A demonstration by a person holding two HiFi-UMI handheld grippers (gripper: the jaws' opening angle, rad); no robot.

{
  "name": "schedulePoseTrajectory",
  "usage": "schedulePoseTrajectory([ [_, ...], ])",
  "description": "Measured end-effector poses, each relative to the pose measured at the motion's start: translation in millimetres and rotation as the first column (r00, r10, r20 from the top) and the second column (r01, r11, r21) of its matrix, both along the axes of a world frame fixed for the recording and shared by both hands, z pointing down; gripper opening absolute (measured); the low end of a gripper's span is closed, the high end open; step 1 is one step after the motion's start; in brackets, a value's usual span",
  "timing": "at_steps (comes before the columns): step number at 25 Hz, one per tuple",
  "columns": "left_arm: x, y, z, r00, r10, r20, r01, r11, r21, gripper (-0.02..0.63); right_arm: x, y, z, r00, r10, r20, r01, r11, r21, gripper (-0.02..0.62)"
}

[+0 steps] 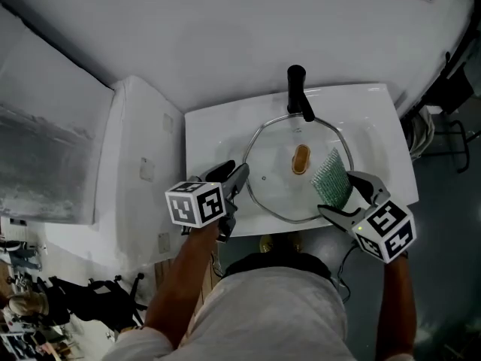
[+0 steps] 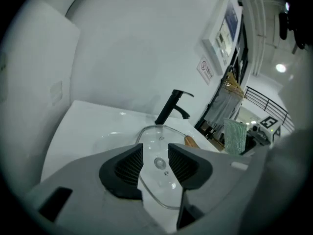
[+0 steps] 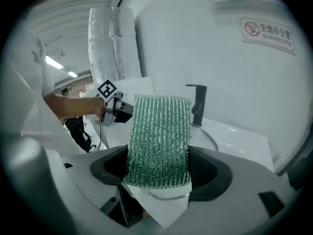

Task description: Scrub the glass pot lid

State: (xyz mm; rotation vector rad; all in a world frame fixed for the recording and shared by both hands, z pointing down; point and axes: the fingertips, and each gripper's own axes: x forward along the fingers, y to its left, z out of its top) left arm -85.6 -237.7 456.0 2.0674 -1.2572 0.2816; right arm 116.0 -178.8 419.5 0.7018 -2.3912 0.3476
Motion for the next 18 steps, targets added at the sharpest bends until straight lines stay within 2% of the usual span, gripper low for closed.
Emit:
schedulePoseTrajectory([
  [4, 13.9, -2.9, -43.9, 0.999, 0.039, 0.029, -0.043, 0.989, 0.141, 0.158, -11.4, -14.5, -40.6, 0.986, 0.041, 0.164, -0.047, 0.998, 0.036, 0.348],
  [10, 37.6, 1.1, -101.8, 0.995, 0.095, 0.015, -0.095, 0.947, 0.306, 0.158, -27.7, -21.7, -84.4, 0.948, 0.044, 0.316, -0.075, 0.993, 0.089, 0.348],
  [12, 45.5, 3.6, -120.1, 0.993, 0.116, 0.026, -0.118, 0.923, 0.367, 0.156, -31.2, -22.8, -99.0, 0.93, 0.037, 0.367, -0.085, 0.989, 0.117, 0.348],
  [18, 67.2, 16.2, -169.4, 0.983, 0.173, 0.06, -0.178, 0.82, 0.544, 0.128, -37.0, -23.6, -141.2, 0.87, 0.008, 0.494, -0.137, 0.965, 0.225, 0.348],
])
